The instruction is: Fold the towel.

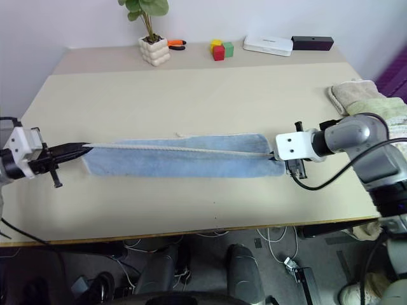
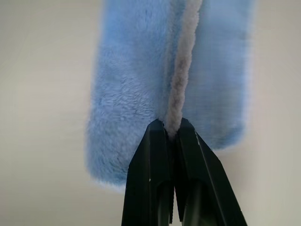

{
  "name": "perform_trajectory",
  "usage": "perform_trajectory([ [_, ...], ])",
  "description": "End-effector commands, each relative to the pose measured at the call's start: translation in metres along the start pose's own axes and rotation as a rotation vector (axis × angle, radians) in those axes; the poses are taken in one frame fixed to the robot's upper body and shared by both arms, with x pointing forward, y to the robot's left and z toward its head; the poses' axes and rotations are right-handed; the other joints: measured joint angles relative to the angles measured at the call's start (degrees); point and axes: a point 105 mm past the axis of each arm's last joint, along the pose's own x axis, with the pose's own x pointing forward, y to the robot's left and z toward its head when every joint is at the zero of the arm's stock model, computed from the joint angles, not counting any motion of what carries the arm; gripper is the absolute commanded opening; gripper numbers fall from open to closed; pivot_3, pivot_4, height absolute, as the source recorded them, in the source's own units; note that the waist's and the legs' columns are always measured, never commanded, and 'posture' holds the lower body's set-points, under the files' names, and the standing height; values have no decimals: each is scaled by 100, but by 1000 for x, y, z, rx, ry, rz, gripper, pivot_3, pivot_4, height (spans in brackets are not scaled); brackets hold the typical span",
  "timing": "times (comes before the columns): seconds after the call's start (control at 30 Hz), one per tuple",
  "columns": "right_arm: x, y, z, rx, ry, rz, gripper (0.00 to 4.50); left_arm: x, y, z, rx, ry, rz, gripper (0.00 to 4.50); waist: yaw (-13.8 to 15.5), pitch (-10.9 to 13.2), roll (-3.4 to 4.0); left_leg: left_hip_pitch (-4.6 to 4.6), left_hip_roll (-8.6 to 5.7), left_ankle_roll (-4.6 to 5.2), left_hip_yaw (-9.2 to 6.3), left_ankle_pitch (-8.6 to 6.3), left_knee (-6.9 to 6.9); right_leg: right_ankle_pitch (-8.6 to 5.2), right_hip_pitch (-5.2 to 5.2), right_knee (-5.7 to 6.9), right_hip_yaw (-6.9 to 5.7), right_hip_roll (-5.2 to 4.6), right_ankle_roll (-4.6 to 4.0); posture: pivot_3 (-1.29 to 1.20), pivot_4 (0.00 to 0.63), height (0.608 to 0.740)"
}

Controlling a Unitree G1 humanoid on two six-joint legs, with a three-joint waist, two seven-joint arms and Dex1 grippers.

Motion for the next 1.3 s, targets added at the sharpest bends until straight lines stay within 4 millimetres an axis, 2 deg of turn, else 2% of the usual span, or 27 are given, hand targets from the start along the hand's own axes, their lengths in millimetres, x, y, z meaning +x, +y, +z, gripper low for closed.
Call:
perform_trajectory([
  [0.03, -1, -20, -5, -33, 31, -82, 31, 2, 14, -7, 21, 20, 68, 0, -1, 1, 0, 0, 0, -4, 2, 2, 0, 0, -1, 0, 0, 0, 1, 0, 150, 740],
  [0.2, 5, -39, -14, -83, 83, -165, 31, 16, 21, -17, 15, 26, 115, 0, 10, 1, 0, -2, -1, -4, 1, 2, 5, 0, 1, 0, 0, 0, 2, 0, 150, 740],
  [0.37, 11, -51, -14, -89, 80, -225, 31, 23, 23, -27, 2, 48, 151, 0, -2, 1, 0, -2, -1, -8, 1, 4, 6, 0, 2, 2, 0, 0, 2, 0, 150, 740],
  [0.73, 26, -52, -18, -90, 80, -250, 31, 38, 15, -45, -51, 109, 143, 0, -5, 1, 0, 0, -2, -7, 0, 5, 10, 1, 6, 5, 0, 0, 3, 0, 150, 740],
  [0.87, 29, -56, -19, -44, 72, -262, 31, 40, 10, -58, -153, 153, 130, 0, -13, 1, 0, 0, -2, -8, 1, 5, 9, 1, 6, 5, 0, 0, 3, 0, 150, 740],
  [0.97, 30, -61, -15, -23, 42, -282, 899, 42, 17, -60, -176, 157, 189, 870, -8, 1, 0, 0, -2, -7, -1, 5, 10, 1, 6, 7, 0, 0, 4, 0, 150, 740],
  [1.2, 31, -61, -18, -30, 64, -300, 4468, 44, 20, -54, -124, 141, 196, 4427, -8, 1, 0, 0, -2, -8, -1, 5, 10, 1, 7, 6, 0, 0, 4, 0, 150, 740],
  [1.3, 23, -66, -19, 64, 26, -350, 4477, 36, 33, -45, -123, 112, 257, 4470, -4, 1, 0, 0, -2, -8, -1, 5, 10, 1, 8, 6, 0, 0, 4, 0, 150, 740],
])
